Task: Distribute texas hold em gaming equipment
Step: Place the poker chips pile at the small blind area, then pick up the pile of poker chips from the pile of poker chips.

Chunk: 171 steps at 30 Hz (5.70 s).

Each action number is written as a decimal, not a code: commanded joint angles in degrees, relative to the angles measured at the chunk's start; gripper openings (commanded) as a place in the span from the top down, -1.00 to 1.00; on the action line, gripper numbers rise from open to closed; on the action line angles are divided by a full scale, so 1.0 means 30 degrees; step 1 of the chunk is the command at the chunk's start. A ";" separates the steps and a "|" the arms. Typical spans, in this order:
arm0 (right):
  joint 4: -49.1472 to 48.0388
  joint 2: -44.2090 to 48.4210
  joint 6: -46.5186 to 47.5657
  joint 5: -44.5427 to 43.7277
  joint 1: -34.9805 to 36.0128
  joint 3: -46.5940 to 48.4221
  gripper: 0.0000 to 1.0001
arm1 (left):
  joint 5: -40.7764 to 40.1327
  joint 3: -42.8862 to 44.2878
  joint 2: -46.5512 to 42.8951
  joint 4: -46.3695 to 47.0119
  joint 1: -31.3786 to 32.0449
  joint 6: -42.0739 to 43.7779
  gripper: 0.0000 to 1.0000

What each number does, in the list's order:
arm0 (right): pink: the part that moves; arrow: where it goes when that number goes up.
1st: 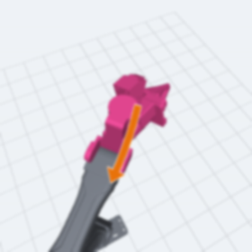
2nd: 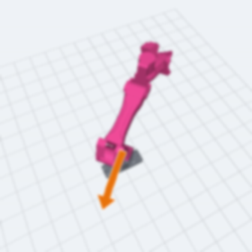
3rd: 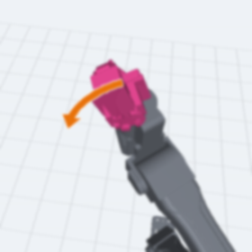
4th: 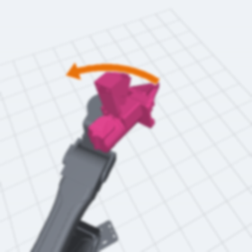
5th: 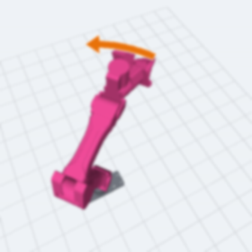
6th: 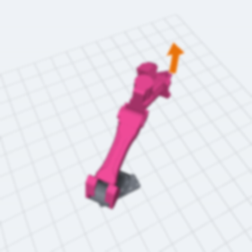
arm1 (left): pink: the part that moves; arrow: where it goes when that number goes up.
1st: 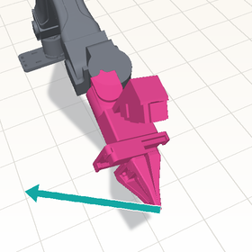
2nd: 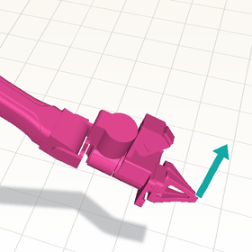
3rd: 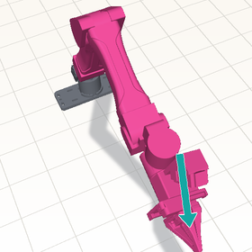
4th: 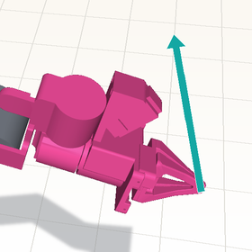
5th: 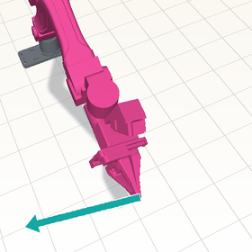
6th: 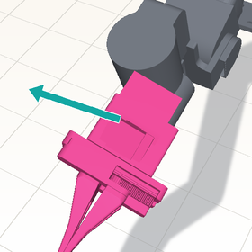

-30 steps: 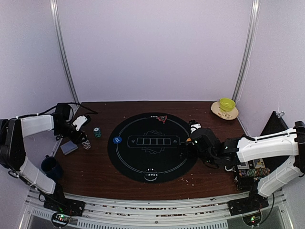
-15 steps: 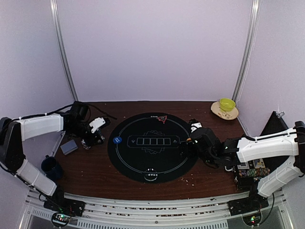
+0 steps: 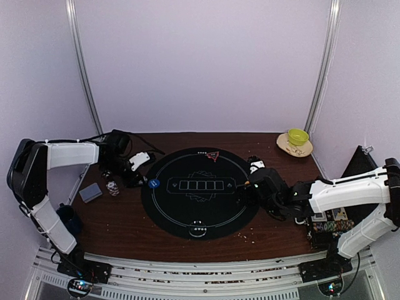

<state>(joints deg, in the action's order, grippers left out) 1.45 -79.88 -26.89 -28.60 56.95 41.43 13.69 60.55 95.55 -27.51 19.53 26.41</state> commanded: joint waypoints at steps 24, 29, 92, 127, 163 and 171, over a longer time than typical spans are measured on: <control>-0.0278 -0.0378 0.0160 -0.0667 0.0127 0.0287 -1.00 | -0.1712 1.0259 0.8805 0.0643 0.0382 -0.1402 0.42; -0.0365 -0.0507 0.0159 -0.0633 0.0141 0.0299 -1.00 | -0.1762 1.1004 0.9721 0.0791 0.0389 -0.1573 0.42; 0.0160 -0.1478 0.0282 -0.0981 0.0557 0.0919 -1.00 | -0.0726 -0.3519 -0.5532 -0.0845 -0.5543 0.0906 -0.93; 0.0334 -0.1850 0.0337 -0.1249 0.0873 0.1144 -1.00 | -0.1415 -0.2877 -0.1748 0.1452 -0.6327 0.0785 -0.41; 0.0512 -0.2064 0.0380 -0.1570 0.1056 0.1353 -1.00 | -0.1382 -0.2994 -0.2250 0.1386 -0.6385 0.0754 0.20; 0.0541 -0.2085 0.0381 -0.1626 0.1086 0.1366 -1.00 | -0.1496 -0.2988 -0.2797 0.1215 -0.6385 0.0691 0.28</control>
<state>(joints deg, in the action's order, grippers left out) 2.33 -85.67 -25.87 -31.64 59.77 44.01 9.19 50.78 89.54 -24.97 1.04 28.80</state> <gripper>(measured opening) 1.000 0.397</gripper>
